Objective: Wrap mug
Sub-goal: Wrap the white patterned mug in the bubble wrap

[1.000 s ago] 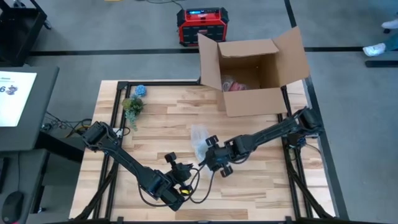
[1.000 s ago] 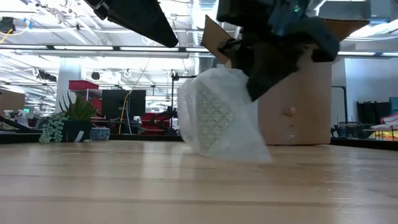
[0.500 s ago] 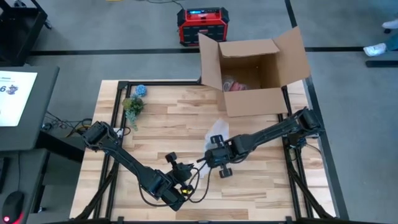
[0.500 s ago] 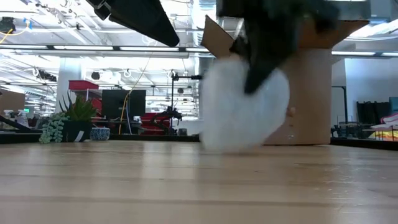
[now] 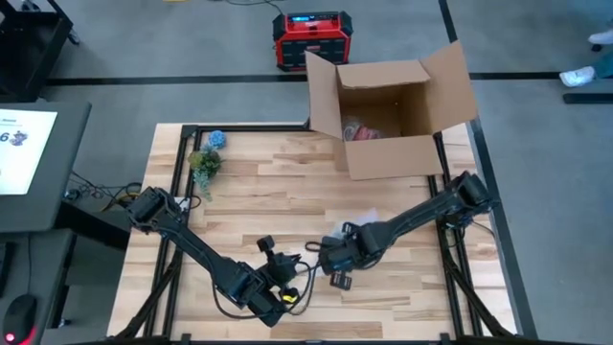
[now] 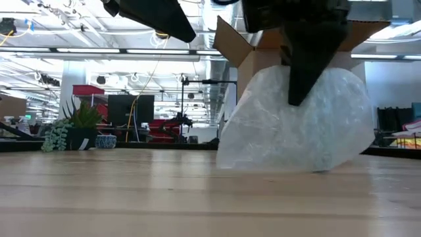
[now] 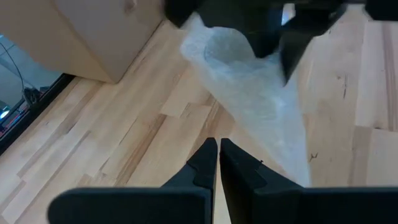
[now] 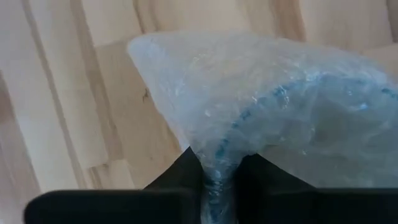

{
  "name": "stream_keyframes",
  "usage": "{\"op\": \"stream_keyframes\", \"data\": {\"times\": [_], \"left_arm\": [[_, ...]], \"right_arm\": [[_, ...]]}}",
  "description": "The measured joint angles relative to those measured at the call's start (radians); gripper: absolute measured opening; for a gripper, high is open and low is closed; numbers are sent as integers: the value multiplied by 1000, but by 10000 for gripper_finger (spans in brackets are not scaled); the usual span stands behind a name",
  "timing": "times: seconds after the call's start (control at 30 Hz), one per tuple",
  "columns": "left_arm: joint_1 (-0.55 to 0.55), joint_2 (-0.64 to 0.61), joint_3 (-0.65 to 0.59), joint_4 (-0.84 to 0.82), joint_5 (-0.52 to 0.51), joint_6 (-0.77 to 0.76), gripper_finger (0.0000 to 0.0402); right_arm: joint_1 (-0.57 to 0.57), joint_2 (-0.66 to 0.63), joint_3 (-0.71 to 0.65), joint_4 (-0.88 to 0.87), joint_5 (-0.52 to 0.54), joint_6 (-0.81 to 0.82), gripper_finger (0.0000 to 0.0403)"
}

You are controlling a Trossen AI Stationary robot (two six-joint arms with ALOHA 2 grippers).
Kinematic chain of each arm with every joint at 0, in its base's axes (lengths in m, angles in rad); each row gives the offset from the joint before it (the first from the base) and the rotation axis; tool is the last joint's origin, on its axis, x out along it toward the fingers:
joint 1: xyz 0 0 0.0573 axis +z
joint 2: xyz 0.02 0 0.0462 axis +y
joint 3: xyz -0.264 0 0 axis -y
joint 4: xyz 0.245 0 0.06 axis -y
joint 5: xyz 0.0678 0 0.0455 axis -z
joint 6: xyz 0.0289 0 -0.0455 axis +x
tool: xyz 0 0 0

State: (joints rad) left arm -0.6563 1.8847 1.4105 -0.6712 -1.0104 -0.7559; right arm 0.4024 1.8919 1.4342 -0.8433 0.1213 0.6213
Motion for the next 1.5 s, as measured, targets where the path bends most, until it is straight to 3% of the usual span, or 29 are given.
{"op": "stream_keyframes", "data": {"times": [0.27,0.5,0.77,0.93,1.1,1.23,1.5], "left_arm": [[-1,-3,0,0,0,3,0],[-3,-5,47,87,6,86,0],[59,13,25,490,259,358,0],[115,22,1,532,368,357,0],[166,57,-3,488,466,314,0],[196,66,-3,426,443,308,0],[214,20,-3,354,224,356,0]], "right_arm": [[11,-13,15,27,-19,-106,122],[44,-155,42,-38,-18,-133,161],[97,-314,-39,-211,227,17,141],[15,-341,-189,-156,301,133,115],[-53,-315,-304,39,248,66,107],[-47,-314,-329,107,177,38,107],[78,-314,-338,135,134,137,107]]}}
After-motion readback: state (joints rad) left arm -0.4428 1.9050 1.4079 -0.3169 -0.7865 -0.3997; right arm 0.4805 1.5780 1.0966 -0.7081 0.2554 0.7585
